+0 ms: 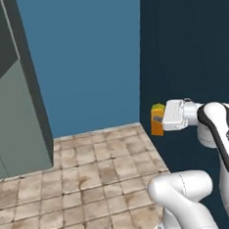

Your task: Pick the water bottle, boxed drink from the counter and place them in the open cabinet.

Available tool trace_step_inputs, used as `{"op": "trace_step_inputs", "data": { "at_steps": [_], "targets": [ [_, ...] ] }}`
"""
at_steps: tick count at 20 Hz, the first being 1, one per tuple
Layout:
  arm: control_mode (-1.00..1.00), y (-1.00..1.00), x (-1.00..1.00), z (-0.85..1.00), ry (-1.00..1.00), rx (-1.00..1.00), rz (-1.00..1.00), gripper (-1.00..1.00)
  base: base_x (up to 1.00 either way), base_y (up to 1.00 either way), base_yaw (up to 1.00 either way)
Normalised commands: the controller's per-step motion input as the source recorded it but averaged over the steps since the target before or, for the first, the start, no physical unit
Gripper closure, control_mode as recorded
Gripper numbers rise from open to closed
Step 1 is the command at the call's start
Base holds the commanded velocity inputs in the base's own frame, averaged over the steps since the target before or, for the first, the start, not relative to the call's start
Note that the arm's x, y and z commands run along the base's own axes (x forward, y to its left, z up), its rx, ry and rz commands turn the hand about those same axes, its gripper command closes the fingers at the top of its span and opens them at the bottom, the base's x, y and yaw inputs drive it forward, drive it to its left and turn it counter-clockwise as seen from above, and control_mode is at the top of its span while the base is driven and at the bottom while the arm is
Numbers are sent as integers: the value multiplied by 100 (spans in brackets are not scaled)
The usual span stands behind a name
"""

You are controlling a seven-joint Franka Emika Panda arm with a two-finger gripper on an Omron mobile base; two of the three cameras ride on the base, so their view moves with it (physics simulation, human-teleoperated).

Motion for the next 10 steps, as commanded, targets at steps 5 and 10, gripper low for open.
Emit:
{"op": "trace_step_inputs", "data": {
  "at_steps": [5,10],
  "targets": [
    [100,0,0,0,0,0,0,100,65,-2,46],
    [100,0,0,0,0,0,0,100,46,0,64]
  ]
}}
